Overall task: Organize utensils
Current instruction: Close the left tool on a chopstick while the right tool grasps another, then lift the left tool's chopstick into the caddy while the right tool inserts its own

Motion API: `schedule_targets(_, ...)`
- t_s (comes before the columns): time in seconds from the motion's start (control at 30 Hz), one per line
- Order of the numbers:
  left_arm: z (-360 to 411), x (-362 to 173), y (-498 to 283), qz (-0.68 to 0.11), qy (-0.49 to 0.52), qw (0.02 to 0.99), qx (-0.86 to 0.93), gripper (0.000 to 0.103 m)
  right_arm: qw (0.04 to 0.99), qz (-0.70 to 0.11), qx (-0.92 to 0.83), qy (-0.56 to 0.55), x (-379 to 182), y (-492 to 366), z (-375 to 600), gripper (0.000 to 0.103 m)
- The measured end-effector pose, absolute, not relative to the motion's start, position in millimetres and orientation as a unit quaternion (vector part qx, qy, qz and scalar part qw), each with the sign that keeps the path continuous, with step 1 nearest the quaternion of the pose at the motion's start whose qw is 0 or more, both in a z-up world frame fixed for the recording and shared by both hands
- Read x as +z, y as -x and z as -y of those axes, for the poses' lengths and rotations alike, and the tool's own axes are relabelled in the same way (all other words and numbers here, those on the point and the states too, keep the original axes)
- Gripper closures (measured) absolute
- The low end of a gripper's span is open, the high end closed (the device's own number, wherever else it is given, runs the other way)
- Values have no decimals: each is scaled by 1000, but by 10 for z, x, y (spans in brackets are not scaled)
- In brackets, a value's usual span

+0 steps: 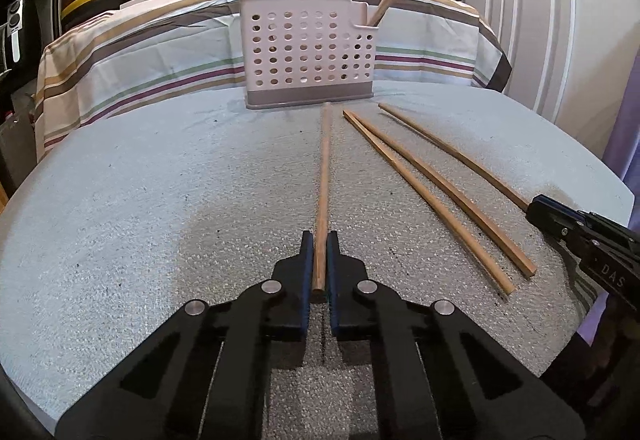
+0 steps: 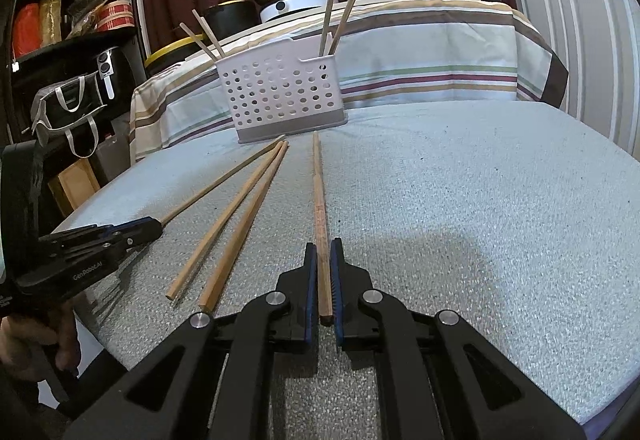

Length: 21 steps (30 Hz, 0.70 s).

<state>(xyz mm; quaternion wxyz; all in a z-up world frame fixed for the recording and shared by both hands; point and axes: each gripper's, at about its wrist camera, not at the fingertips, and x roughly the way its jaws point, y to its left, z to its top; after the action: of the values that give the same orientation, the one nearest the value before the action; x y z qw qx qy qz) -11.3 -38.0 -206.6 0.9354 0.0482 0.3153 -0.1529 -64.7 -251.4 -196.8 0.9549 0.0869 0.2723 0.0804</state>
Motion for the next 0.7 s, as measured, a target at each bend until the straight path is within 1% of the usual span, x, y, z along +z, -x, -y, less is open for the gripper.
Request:
schedule_targets(0.3, 302, -1900, 200, -289, -39, 946, -144, 97, 962, -248, 79, -80, -1803, 719, 2529, 96)
schedule_targets(0.7, 165, -1359, 364, -232, -13, 964, -132, 97, 976, -195, 74, -66, -1324, 832, 2580, 96)
